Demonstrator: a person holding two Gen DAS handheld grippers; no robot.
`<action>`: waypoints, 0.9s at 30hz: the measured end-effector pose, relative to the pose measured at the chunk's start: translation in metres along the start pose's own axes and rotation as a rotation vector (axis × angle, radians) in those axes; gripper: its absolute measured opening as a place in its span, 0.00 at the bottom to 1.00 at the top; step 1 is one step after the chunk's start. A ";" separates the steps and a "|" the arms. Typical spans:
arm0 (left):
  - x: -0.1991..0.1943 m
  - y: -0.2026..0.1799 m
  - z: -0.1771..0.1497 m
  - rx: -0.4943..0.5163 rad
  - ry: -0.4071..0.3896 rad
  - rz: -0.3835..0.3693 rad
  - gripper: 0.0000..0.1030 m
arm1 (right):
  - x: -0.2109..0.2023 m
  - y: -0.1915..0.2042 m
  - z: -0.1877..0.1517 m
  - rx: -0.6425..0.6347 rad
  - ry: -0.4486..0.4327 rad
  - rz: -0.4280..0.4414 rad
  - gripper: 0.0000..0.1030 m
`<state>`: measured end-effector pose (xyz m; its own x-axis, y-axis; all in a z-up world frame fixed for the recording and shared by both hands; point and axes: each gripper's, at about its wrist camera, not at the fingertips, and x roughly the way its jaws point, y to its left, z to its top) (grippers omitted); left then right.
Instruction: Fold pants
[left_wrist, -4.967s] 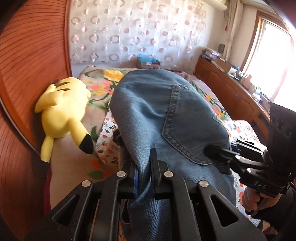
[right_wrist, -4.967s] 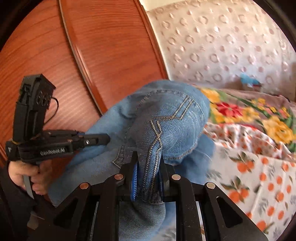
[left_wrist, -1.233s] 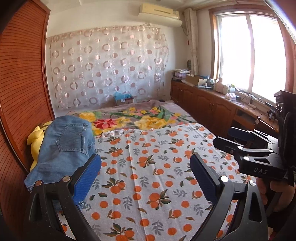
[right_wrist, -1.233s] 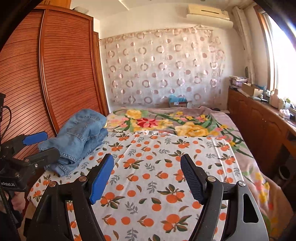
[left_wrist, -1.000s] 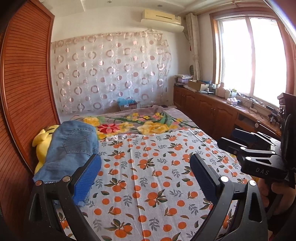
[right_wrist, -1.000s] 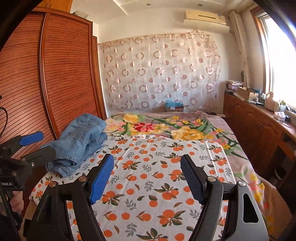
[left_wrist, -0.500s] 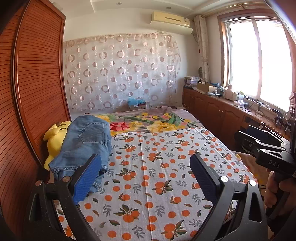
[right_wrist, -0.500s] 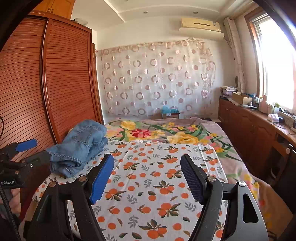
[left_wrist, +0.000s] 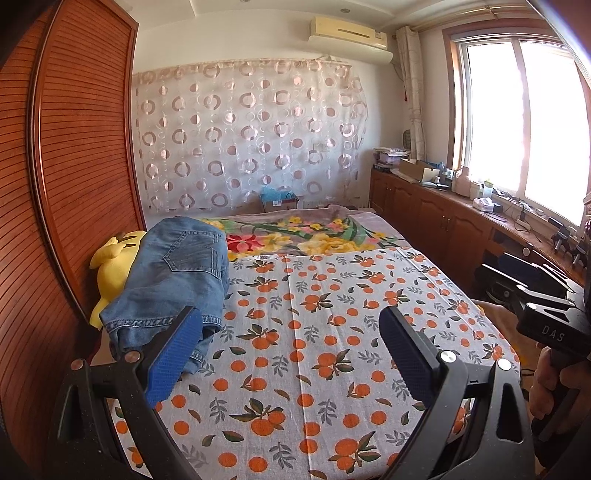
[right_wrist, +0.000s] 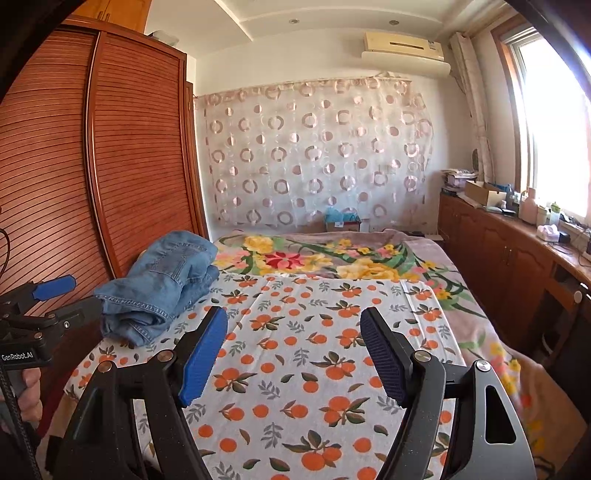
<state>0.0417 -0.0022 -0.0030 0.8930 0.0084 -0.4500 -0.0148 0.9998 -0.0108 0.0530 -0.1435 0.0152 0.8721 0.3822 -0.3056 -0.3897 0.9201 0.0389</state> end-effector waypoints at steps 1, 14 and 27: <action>0.000 0.000 0.000 -0.001 0.000 -0.001 0.94 | 0.000 0.001 -0.001 -0.002 0.001 -0.001 0.74; 0.000 -0.002 -0.001 -0.004 -0.006 0.000 0.94 | -0.001 0.003 -0.006 -0.001 0.002 -0.001 0.74; -0.001 -0.006 0.002 0.001 -0.009 -0.006 0.94 | -0.002 0.004 -0.006 -0.001 0.003 -0.002 0.74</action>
<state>0.0411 -0.0083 -0.0009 0.8972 0.0026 -0.4416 -0.0091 0.9999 -0.0126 0.0477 -0.1411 0.0103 0.8719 0.3802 -0.3086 -0.3882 0.9208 0.0377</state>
